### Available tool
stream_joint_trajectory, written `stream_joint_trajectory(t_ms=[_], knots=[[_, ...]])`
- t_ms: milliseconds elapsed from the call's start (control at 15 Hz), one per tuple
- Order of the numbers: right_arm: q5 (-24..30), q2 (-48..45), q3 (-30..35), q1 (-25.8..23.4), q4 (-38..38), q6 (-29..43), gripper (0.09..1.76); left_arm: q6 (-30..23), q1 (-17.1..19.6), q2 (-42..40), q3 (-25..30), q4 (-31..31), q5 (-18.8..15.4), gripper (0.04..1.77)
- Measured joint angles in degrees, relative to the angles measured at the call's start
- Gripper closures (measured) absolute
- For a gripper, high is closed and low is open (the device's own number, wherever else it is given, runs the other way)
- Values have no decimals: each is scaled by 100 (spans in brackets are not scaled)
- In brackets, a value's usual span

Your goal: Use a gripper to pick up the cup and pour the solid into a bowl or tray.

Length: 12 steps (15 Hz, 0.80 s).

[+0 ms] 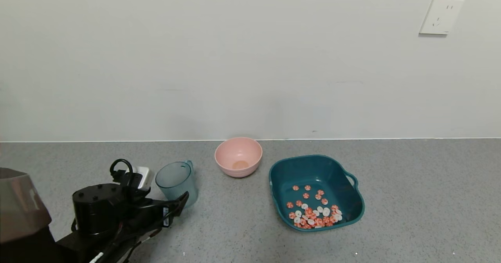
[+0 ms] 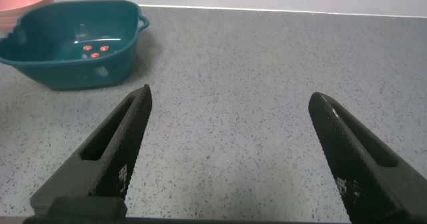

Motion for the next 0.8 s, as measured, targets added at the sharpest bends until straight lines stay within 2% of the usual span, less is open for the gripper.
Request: stream_joint_trajectory(t_ms=[200,333,533,667,800], knots=[[0,0,0,0,0,0,14,-22,0,-562,485,-2,118,13],[5,0,0,0,0,0,14,-37,-2,-909,807,16,356,12],[2,0,0,0,0,0,14,-178,0,-1515,955,207,703,12],[0,0,0,0,0,-2,14,-151,-2,-2033,968,673,747,11],[2,0,0,0,-2,-2,14,-121,-13,-2794,973,1456,739,11]])
